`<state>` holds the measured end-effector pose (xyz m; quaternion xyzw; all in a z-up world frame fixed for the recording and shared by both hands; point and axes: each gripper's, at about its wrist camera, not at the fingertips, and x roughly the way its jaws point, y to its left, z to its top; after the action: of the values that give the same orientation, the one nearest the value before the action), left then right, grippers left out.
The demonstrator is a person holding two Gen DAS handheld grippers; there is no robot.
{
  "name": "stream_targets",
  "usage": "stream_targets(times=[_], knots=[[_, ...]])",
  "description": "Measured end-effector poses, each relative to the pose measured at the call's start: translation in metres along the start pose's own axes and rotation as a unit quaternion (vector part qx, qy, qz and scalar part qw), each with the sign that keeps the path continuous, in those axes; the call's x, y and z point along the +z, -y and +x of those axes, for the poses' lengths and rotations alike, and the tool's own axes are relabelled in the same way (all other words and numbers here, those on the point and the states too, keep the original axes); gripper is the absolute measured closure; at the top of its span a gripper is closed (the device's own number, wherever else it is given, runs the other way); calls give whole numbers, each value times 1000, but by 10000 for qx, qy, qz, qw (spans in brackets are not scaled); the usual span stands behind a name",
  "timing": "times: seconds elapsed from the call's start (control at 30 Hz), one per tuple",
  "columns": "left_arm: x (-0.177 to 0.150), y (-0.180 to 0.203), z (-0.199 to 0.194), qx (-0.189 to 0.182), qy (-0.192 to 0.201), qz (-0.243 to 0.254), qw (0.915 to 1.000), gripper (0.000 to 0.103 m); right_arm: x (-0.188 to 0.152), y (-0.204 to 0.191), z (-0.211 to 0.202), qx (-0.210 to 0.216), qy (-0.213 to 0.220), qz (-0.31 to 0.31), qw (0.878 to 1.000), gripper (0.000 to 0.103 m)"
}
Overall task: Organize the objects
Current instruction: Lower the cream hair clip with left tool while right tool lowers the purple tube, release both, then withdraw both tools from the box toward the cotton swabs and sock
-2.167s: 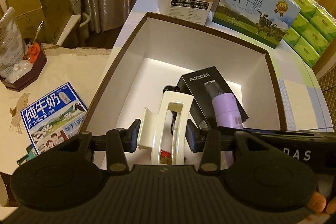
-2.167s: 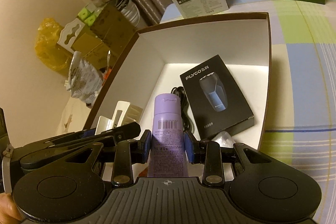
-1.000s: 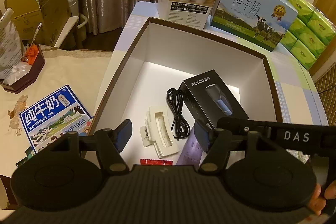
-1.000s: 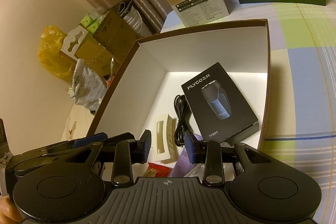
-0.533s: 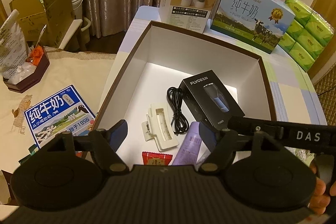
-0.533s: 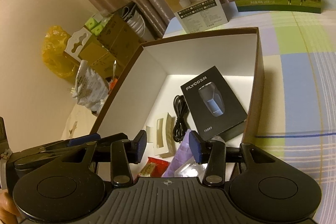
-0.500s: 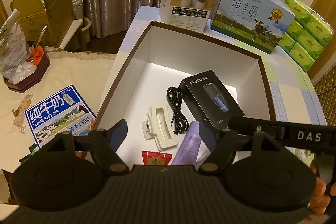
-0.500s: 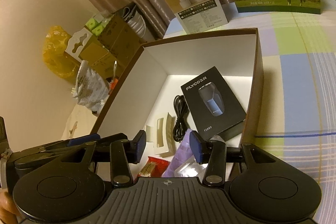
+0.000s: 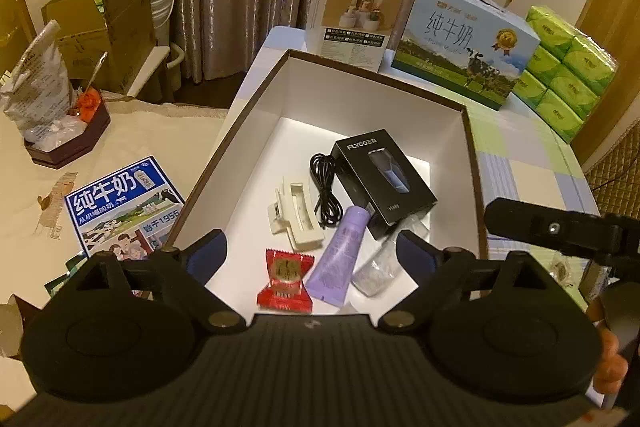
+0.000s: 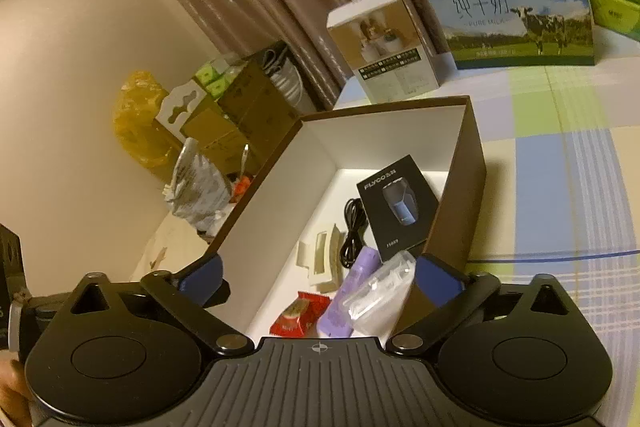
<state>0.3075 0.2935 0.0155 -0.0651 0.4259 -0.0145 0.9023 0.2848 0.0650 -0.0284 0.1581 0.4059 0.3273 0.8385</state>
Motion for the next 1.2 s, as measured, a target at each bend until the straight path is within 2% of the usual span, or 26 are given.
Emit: stream_targets(times=[0.17,0.57,0.9,1.2], knots=[[-13,8,-21,50,6,-47,10000,10,-14,-1,-18,2,-44,-239,9997,2],[-52,42,-57,-192,9,8,9998,10,-43,12,-63,-42,-160,-624,9979,2],[-81,79,-66,-332,-148,92,9993,10,-61,43,-103,-141,-294,-538,9980,2],[-104,128,-59,-465,-450,305,9974,10,-75,79,-138,-347,-344,-347,9982,2]])
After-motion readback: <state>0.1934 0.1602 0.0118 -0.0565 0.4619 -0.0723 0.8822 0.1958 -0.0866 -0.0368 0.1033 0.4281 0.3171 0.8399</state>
